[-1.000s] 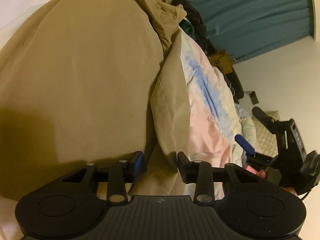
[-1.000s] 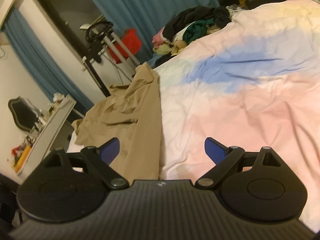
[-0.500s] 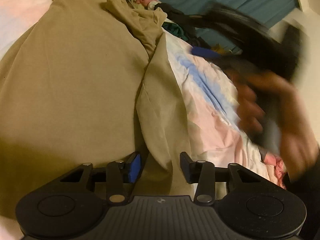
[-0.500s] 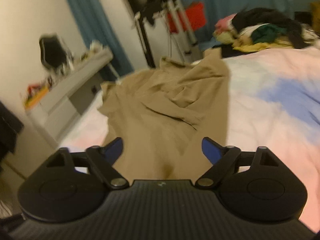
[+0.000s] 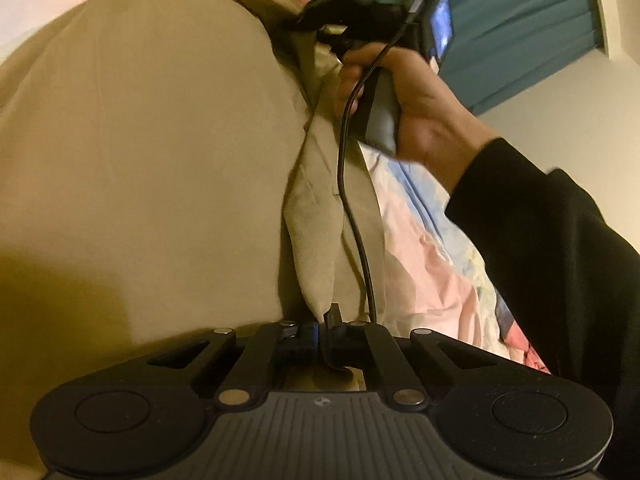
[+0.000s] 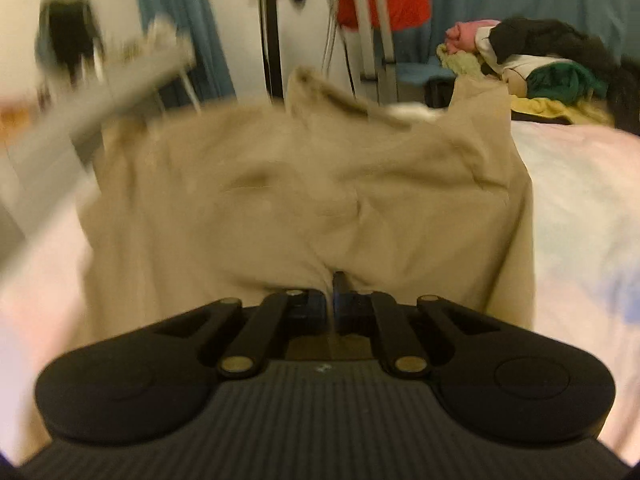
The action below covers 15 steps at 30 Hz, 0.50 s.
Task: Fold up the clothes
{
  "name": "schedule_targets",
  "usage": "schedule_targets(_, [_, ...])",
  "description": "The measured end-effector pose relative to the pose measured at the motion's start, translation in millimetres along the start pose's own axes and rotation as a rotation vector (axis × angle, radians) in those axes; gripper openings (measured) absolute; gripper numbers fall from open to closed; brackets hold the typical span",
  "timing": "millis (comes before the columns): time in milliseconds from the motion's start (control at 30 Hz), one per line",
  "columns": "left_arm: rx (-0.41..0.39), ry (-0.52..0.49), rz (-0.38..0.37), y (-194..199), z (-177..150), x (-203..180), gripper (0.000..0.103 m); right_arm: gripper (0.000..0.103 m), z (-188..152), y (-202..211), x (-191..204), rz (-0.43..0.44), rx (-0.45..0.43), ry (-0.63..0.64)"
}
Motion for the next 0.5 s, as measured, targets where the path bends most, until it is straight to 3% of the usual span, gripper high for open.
schedule_targets(100, [-0.019, -0.030, -0.003, 13, -10, -7, 0.003, 0.006, 19, -2, -3, 0.040, -0.069, -0.042])
schedule_targets(200, [-0.070, -0.081, 0.041, 27, -14, -14, 0.003, 0.005, 34, -5, -5, 0.067, -0.122, -0.070])
schedule_targets(400, [-0.064, -0.081, 0.114, 26, -13, -6, 0.004, 0.006, 24, -36, -5, -0.015, -0.064, -0.008])
schedule_targets(467, [-0.053, -0.102, 0.143, 24, -14, -6, 0.012, 0.007, 18, -39, -7, -0.015, -0.077, -0.028])
schedule_targets(500, [-0.051, -0.120, 0.150, 24, -14, -8, 0.020, 0.008, 16, -37, -8, -0.015, -0.087, -0.040])
Point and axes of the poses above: each gripper's, at about its wrist camera, not at the fingertips, and y roughly against the way its jaws point, x to its left, z to its top, the point moved 8 cm from there along -y, roughly the way its jaws point, and after that the axes turned 10 degrees about z, right-handed, at the moved point
